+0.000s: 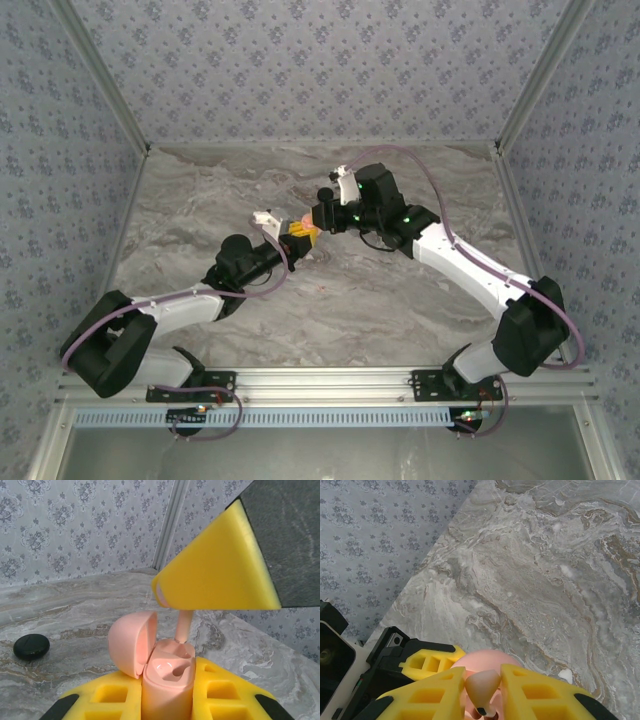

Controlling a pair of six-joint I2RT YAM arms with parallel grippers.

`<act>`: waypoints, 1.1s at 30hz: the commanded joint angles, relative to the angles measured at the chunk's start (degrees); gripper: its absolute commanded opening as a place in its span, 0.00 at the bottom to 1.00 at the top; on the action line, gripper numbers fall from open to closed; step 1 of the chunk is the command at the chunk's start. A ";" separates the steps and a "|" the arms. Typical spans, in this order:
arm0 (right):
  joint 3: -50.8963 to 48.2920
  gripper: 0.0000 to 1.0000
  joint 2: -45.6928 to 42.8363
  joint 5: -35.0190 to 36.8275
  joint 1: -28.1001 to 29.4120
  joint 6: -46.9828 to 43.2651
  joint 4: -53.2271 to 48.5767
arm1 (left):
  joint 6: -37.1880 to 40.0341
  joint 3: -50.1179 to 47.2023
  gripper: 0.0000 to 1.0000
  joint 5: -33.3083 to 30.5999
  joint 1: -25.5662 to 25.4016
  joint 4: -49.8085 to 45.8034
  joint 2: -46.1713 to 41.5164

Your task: Insert wireless bluetooth earbuds into charging case

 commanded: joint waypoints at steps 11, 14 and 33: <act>1.44 0.26 1.13 0.36 0.54 0.88 1.05 | -0.06 1.87 0.07 0.18 -0.59 3.00 -1.02; 1.57 0.25 1.08 0.34 0.56 0.77 0.79 | 0.59 1.87 0.07 -0.36 -0.59 1.98 -1.35; 1.74 0.23 -0.85 1.00 0.67 0.16 -1.23 | 5.83 1.61 0.07 -2.00 -0.59 -2.13 -2.92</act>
